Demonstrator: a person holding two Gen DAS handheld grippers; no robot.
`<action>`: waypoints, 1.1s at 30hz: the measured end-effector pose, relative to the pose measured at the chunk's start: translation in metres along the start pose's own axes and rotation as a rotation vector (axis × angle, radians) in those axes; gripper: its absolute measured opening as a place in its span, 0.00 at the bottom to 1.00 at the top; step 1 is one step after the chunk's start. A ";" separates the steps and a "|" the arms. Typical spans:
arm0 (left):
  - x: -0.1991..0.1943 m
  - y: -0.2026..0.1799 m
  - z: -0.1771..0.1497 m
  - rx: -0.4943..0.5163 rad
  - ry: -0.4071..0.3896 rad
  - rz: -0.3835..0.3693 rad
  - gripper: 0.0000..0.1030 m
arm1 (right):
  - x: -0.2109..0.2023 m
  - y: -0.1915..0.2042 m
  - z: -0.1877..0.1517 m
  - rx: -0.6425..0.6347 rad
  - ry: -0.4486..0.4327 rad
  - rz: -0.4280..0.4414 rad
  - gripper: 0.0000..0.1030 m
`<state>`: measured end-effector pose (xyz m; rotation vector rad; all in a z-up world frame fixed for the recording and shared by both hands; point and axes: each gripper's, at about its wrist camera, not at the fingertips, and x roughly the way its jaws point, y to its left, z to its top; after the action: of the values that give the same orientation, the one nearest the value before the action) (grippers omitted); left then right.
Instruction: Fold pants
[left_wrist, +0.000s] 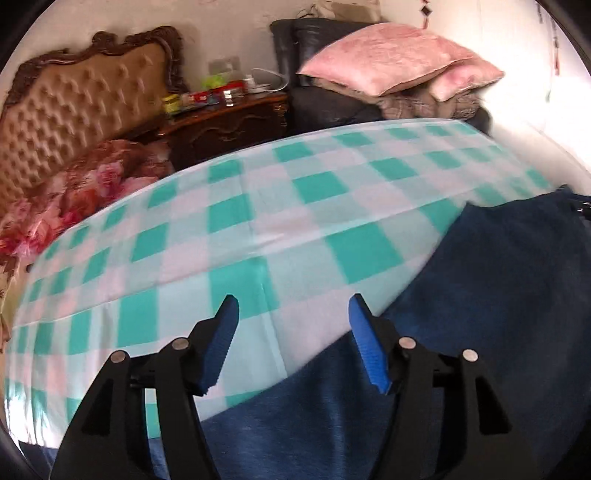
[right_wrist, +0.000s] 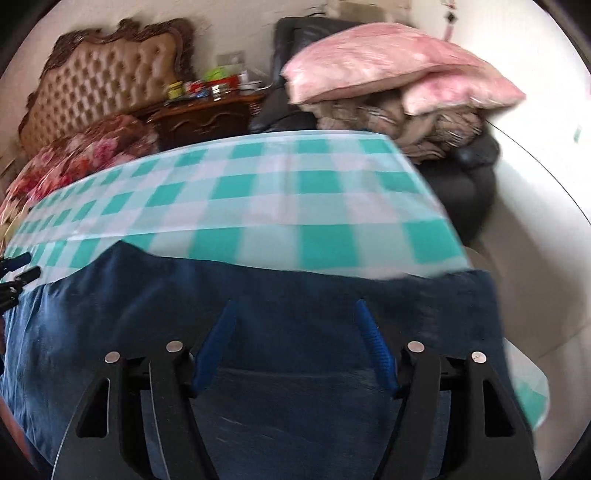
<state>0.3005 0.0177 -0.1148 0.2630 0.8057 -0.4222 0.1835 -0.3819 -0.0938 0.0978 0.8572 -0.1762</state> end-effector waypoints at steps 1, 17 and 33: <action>0.002 -0.008 0.000 0.025 0.017 -0.040 0.62 | 0.002 -0.010 -0.001 0.013 0.011 -0.006 0.64; -0.091 0.027 -0.065 -0.363 -0.059 0.115 0.69 | -0.013 -0.035 -0.006 -0.074 -0.029 -0.123 0.64; -0.166 0.001 -0.186 -0.504 -0.002 -0.055 0.34 | -0.067 -0.037 -0.089 0.062 0.041 0.008 0.73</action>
<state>0.0798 0.1339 -0.1149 -0.2283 0.8908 -0.2585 0.0673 -0.3968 -0.1009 0.1634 0.8917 -0.1939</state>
